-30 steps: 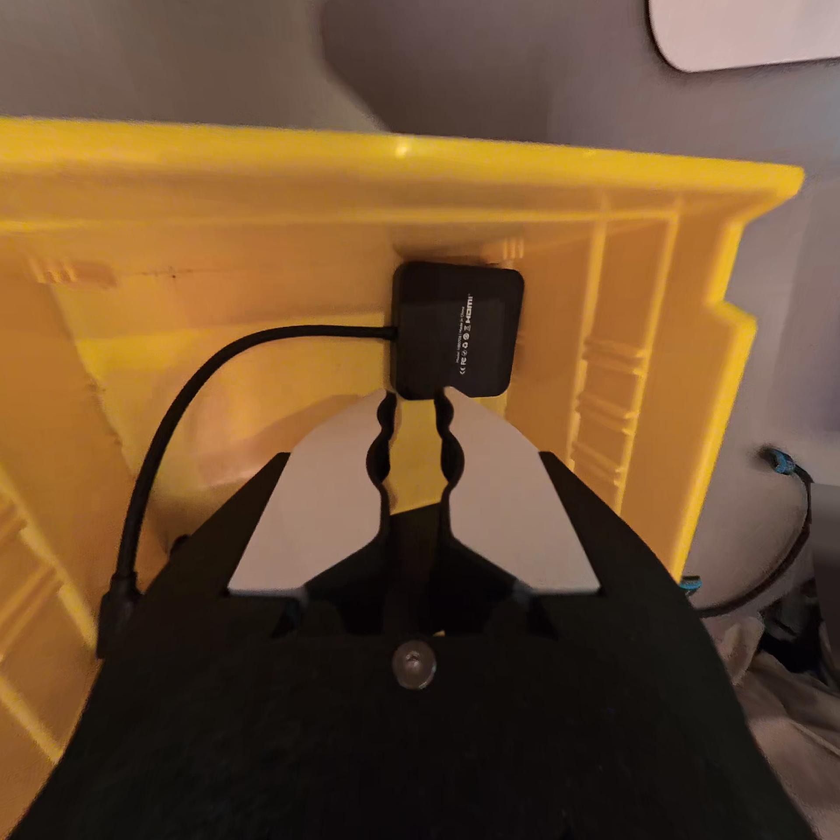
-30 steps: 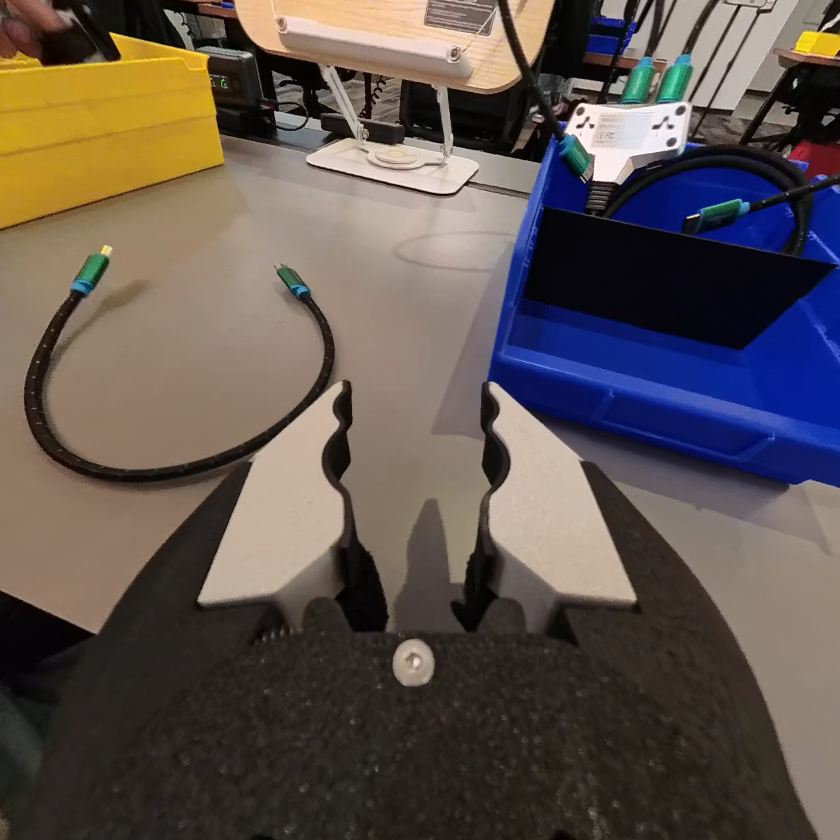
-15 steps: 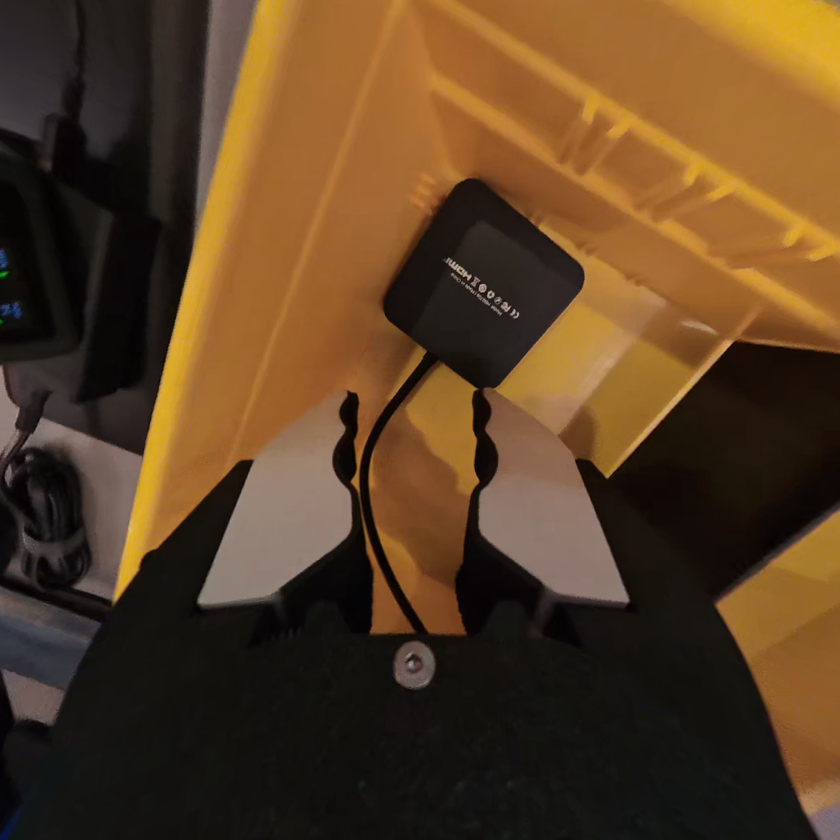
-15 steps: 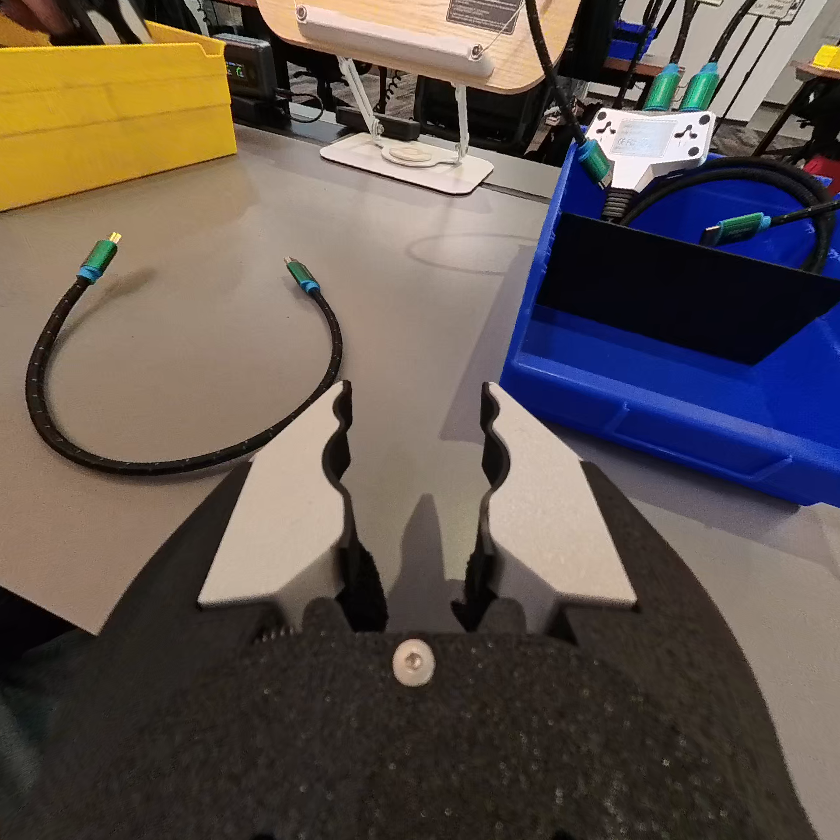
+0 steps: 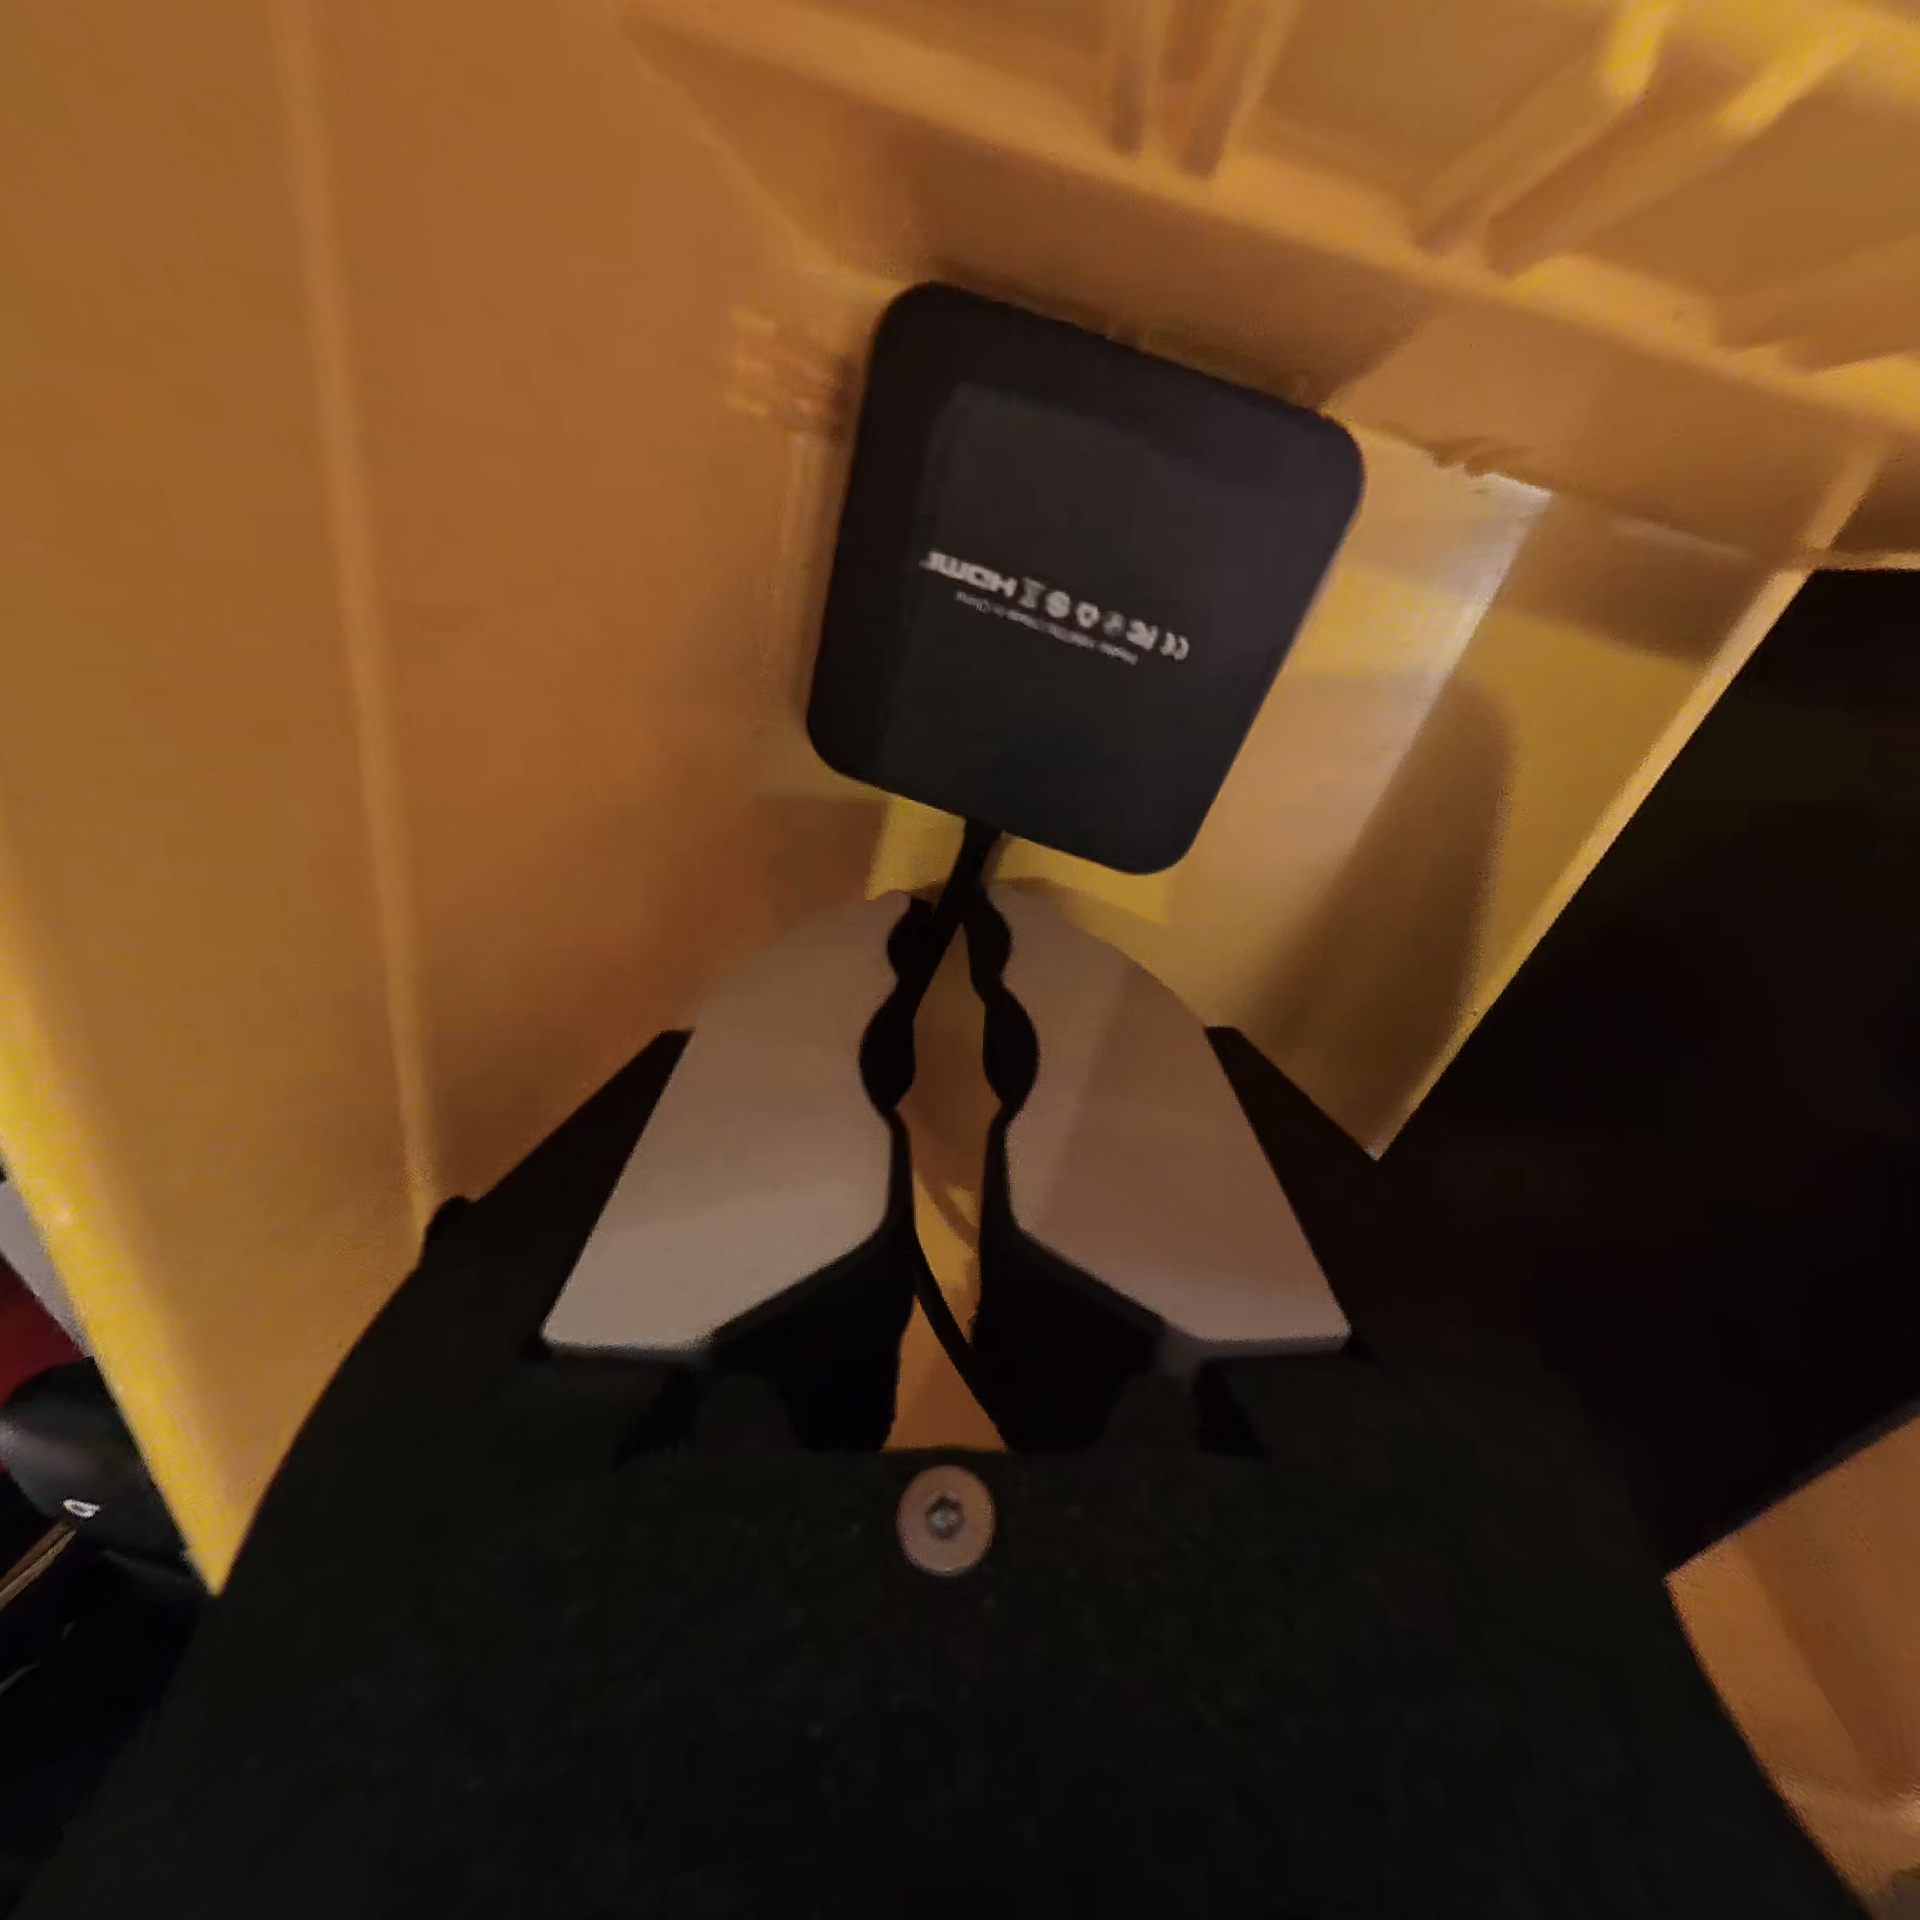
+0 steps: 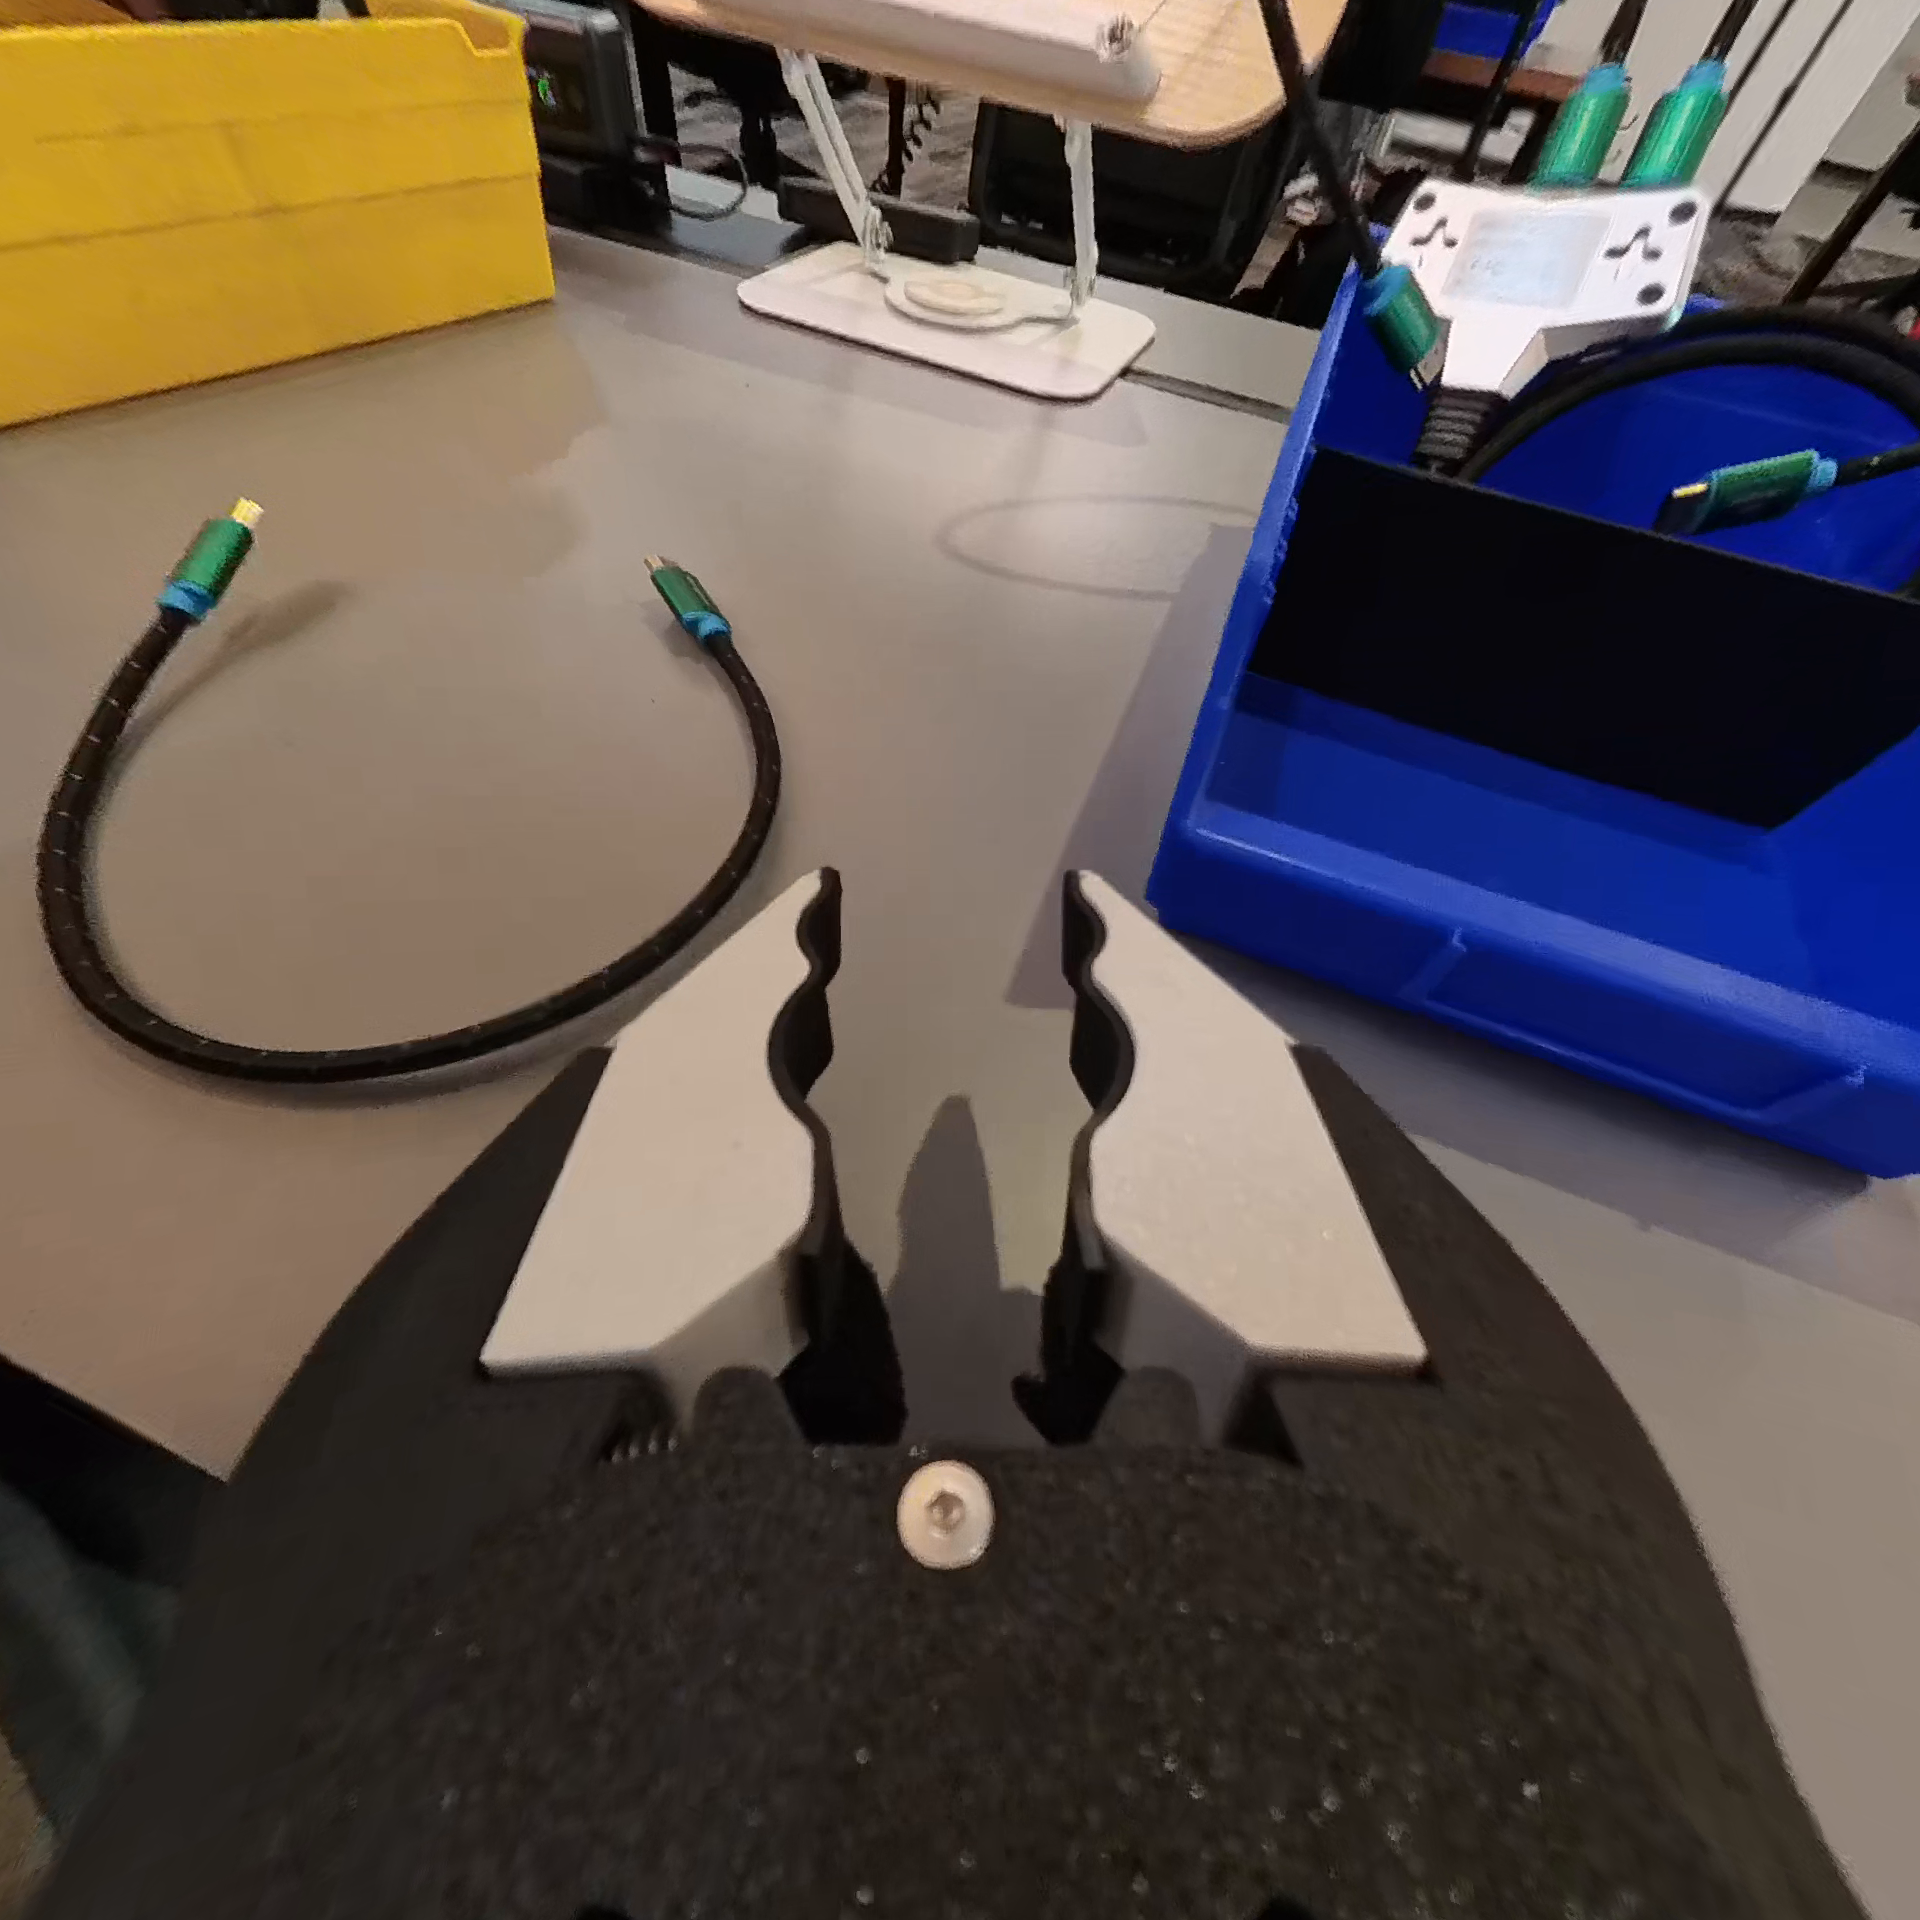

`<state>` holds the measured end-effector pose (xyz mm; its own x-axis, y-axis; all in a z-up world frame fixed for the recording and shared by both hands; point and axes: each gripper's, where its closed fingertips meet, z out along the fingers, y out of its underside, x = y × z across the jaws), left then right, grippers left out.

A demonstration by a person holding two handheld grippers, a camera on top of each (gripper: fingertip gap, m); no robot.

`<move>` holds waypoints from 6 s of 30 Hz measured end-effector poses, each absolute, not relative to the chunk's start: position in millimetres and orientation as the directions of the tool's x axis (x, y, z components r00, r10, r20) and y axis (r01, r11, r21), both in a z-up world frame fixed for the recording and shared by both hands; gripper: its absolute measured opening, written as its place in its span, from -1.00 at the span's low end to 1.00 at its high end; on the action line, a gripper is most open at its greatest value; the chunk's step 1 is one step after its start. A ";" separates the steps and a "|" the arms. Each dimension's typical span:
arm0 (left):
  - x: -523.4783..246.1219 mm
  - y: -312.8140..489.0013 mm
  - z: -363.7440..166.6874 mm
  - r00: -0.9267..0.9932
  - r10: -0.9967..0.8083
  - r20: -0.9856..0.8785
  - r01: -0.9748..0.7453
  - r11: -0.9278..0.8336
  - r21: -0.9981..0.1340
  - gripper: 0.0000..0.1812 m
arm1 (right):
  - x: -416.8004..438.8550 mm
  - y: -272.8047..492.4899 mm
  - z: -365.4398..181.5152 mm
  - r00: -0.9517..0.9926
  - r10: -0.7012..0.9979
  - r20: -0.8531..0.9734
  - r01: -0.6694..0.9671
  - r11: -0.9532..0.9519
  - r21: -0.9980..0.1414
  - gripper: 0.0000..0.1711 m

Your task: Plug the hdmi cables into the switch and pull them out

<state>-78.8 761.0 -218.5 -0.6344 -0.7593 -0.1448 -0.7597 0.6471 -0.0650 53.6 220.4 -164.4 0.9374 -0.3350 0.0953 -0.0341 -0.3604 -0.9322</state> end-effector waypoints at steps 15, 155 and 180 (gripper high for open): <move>-135.0 725.4 -81.1 -0.482 -0.865 -0.137 -0.854 0.499 -0.150 -0.96 | -3.5 278.8 -114.4 0.972 -0.069 0.227 0.197 -0.295 -0.935 -0.41; -99.8 375.7 -103.7 -0.359 -0.819 -0.449 0.031 0.470 -0.882 -0.85 | -94.1 369.7 -141.8 0.789 0.544 -0.286 -0.052 -0.404 -0.913 -0.93; -116.3 346.7 -54.6 -0.469 -0.828 -0.309 0.287 0.189 -0.939 -0.85 | -95.5 359.0 -90.7 0.774 0.620 -0.129 -0.070 -0.119 -0.990 -0.42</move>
<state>-116.3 346.7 -54.6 -0.4686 -0.8276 -0.3092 0.2866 0.1886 -0.9393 -95.5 359.0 -90.7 0.7739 0.6201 -0.1287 -0.0696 -0.1187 -0.9905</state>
